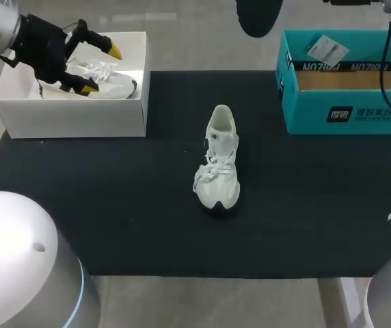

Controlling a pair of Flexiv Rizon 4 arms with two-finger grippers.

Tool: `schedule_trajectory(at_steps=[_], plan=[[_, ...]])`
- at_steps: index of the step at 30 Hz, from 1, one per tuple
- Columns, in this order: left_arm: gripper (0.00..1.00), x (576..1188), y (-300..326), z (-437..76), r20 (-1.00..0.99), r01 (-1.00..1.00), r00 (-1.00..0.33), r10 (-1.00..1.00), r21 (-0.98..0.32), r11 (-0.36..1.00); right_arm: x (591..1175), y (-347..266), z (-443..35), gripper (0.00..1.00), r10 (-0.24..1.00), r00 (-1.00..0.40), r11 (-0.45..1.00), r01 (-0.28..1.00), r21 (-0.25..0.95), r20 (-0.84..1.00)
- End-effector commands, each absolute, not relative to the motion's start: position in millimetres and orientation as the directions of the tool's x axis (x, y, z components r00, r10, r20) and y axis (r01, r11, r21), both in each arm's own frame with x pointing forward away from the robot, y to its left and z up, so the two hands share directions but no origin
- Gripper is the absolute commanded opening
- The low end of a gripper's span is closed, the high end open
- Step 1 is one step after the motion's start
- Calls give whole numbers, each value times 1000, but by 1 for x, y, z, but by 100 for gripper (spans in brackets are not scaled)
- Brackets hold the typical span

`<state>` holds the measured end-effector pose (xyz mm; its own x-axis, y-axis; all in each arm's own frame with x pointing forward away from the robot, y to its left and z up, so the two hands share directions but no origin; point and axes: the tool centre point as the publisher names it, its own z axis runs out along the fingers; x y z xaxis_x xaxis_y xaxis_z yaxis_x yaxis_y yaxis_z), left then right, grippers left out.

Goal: Take the shoe out of the shoebox, open the shoe tongue, remove and reinsert the insole, then place the shoe into the shoebox

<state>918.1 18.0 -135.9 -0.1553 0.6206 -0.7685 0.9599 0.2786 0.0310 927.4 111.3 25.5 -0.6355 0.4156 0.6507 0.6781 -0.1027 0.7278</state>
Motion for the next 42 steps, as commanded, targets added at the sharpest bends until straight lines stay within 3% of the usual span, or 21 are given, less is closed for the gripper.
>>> schedule_trajectory(at_steps=[1, 18, 31, 42], plan=[[100, 918, 18, -136, -766, 959, -156, 623, 33, 280, 928, 112, 25, 0, 417, -634, -103, 679, 727, 651], [100, 918, 18, -136, -766, 959, -156, 623, 33, 280, 928, 112, 25, 0, 417, -634, -103, 679, 727, 651], [100, 918, 18, -136, -766, 959, -156, 623, 33, 280, 952, 130, -46, 0, 387, -722, -69, 598, 798, 574], [100, 918, 18, -136, -766, 959, -156, 623, 33, 280, 968, 154, -126, 0, 287, -722, -80, 637, 767, 629]])
